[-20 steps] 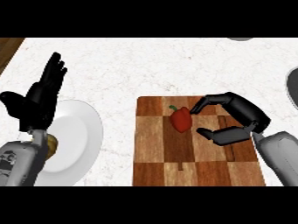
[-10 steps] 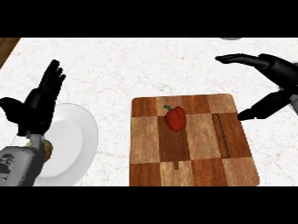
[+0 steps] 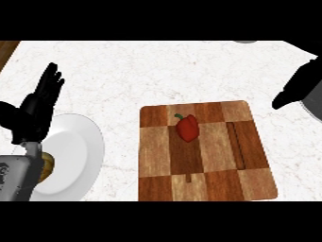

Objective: Pick the bell pepper from the cutting board and place it in the pan

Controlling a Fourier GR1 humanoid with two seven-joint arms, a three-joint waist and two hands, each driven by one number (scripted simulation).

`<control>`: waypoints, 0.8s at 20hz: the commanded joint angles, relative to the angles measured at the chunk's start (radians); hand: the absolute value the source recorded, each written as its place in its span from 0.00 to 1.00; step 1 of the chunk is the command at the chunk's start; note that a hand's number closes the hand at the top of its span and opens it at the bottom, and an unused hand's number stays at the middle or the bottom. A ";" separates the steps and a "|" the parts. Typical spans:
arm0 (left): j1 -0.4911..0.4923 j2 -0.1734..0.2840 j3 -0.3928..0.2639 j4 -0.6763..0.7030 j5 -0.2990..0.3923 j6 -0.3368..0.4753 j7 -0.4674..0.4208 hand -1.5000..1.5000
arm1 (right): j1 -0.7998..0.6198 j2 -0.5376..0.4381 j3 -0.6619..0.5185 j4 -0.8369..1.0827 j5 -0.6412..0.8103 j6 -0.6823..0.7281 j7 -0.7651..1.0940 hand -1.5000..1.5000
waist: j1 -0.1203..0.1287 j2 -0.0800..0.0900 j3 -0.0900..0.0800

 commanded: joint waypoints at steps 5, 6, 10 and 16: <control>-0.011 0.004 0.041 0.037 0.015 -0.049 -0.014 0.50 | -0.111 0.151 -0.012 -0.019 0.096 0.015 0.117 0.00 | -0.009 -0.001 0.000; -0.015 -0.024 0.019 0.008 -0.012 0.000 0.026 0.50 | -0.138 0.186 -0.003 0.025 0.113 0.019 0.118 0.00 | -0.005 0.000 0.001; 0.021 -0.044 0.003 0.006 -0.038 0.000 -0.014 0.50 | -0.098 0.225 -0.005 -0.037 0.065 0.124 0.158 0.00 | -0.012 -0.003 0.000; 0.024 -0.039 0.017 -0.035 -0.047 0.001 0.041 0.50 | 0.050 0.270 0.016 -0.259 0.082 0.157 0.276 0.00 | -0.021 -0.006 0.001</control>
